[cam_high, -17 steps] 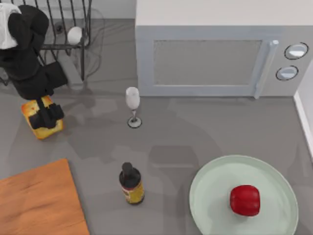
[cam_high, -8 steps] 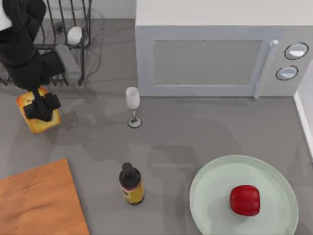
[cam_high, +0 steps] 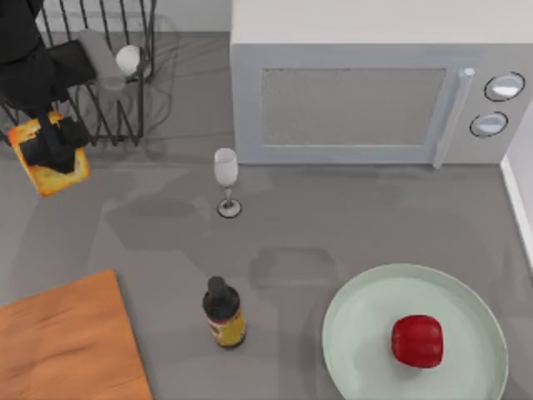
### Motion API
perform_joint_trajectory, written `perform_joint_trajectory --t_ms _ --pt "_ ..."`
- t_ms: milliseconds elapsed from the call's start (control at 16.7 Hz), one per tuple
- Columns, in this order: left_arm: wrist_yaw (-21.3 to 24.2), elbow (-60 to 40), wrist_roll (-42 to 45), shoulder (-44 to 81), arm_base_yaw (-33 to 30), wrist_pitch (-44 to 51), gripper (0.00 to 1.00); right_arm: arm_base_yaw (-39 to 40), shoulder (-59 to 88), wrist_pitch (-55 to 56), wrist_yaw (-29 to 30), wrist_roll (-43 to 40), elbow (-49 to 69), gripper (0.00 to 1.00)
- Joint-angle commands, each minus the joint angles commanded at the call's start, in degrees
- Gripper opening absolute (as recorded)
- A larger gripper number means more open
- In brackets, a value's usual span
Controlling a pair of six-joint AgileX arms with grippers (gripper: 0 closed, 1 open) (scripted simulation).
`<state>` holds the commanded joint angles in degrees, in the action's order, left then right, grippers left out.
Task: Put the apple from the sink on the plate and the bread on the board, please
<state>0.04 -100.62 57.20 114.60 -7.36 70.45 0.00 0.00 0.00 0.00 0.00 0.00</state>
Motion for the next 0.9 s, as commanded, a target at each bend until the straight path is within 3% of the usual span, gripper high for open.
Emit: perform_joint_trajectory --t_ms 240,420,660,900 --pt "0.4 1.2 -2.1 0.5 -0.2 0.6 0.0 0.0 0.0 0.0 0.0 0.0 0.0 1.0" --pt "0.3 2.3 -8.7 0.0 -0.7 1.4 0.0 0.0 0.0 0.0 0.0 0.0 0.0 1.0" --pt "0.1 5.8 -25.1 -2.4 -1.4 2.4 0.0 0.0 0.0 0.0 0.0 0.0 0.0 1.0" --pt "-0.2 12.0 -48.7 -6.8 -2.0 3.0 0.0 0.0 0.0 0.0 0.0 0.0 0.0 1.0"
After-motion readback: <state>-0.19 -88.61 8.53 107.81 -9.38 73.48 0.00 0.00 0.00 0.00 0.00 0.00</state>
